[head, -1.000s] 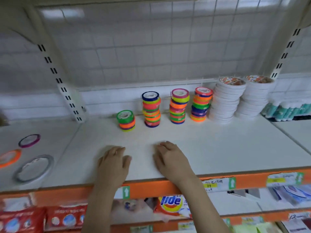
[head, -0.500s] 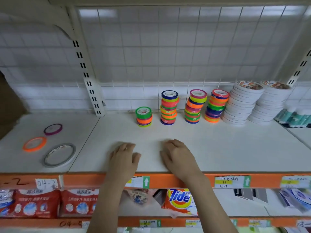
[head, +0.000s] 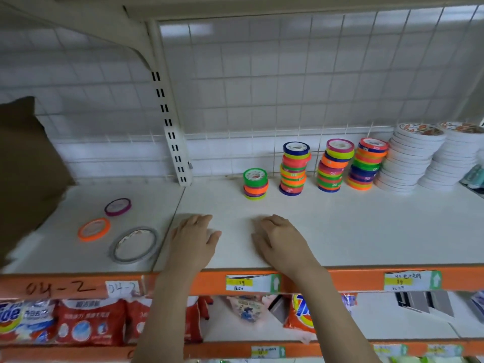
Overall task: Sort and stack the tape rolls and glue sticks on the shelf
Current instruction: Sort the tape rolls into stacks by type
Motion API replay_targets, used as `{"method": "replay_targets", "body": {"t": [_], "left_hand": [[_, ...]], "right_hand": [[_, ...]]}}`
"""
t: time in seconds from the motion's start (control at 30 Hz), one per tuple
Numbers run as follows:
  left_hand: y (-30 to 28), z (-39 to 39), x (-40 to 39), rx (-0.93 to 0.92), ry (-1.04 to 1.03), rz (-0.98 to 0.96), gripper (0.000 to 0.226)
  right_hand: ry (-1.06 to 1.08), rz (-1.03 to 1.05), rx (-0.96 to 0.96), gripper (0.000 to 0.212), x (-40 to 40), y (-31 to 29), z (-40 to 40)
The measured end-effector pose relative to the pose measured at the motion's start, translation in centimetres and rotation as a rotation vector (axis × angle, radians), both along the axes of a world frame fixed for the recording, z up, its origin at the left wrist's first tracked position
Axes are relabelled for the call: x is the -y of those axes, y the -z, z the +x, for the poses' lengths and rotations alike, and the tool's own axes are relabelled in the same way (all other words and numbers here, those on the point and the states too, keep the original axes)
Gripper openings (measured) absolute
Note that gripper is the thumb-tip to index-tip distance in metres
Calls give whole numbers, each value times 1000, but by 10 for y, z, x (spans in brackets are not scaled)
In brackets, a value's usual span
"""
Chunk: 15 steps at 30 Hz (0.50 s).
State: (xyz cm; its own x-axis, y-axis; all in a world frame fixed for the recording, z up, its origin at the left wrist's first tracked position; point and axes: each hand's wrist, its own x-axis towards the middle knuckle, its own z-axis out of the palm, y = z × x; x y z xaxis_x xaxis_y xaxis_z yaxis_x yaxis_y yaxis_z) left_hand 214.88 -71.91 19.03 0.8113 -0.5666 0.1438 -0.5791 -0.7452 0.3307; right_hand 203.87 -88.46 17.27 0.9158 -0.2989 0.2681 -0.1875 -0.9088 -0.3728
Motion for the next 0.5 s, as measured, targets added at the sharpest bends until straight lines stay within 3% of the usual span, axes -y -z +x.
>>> {"method": "replay_targets", "body": {"t": [0.5], "left_hand": [[4,76,-181,5,-261,-105,49]], "right_hand": [[-374,-29,-112,46,-145,-9,106]]}}
